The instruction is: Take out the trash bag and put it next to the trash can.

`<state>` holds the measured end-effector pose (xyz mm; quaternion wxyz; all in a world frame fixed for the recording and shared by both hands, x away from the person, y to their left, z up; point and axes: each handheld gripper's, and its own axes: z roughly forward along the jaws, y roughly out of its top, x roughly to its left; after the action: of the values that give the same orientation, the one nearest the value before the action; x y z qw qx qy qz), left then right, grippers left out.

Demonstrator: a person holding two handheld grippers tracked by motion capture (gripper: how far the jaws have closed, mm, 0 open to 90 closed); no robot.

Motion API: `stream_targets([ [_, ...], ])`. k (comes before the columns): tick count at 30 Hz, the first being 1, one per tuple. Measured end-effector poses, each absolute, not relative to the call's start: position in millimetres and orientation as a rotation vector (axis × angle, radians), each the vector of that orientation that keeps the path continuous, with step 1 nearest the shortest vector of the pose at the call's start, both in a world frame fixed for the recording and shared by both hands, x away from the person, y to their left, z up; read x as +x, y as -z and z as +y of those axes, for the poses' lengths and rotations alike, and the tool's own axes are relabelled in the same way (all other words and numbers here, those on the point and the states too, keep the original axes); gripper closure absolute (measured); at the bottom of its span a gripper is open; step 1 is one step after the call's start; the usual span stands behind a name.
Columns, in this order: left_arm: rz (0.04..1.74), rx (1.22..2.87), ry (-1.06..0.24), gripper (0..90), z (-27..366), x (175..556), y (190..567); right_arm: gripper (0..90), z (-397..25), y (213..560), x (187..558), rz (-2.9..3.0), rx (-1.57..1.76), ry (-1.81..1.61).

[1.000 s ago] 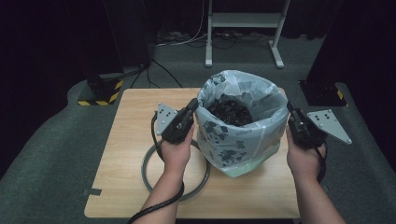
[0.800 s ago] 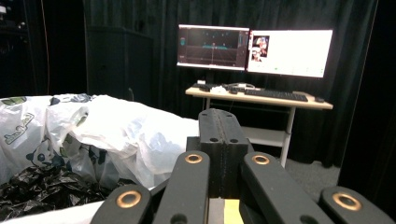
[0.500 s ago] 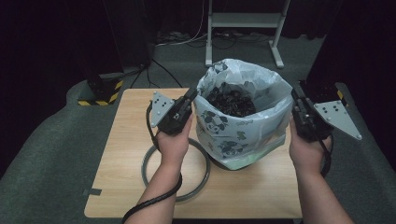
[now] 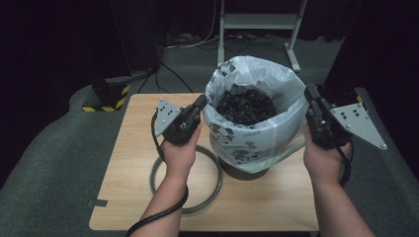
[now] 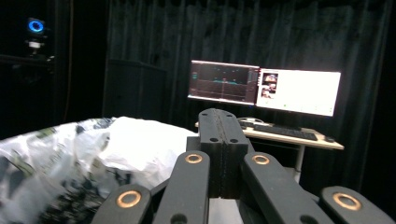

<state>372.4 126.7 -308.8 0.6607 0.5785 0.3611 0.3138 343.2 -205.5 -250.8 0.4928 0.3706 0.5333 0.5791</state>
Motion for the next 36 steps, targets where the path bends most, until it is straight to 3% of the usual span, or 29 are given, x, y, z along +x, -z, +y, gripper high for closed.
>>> stream_targets([
  [9, 0.868, 1.332, -0.650, 89.9, 137.8, 373.2, 333.7, 90.0, -166.5, 253.1, 333.0, 1.374, 0.827, -1.434],
  [25, 0.861, 1.369, -0.617, 89.9, 133.2, 374.9, 343.0, 90.0, -115.5, 236.3, 328.0, 1.416, 0.717, -1.472],
  [36, 0.858, 1.368, -0.601, 89.9, 134.3, 372.8, 344.0, 90.0, -67.7, 274.0, 320.5, 1.516, 0.630, -1.417],
])
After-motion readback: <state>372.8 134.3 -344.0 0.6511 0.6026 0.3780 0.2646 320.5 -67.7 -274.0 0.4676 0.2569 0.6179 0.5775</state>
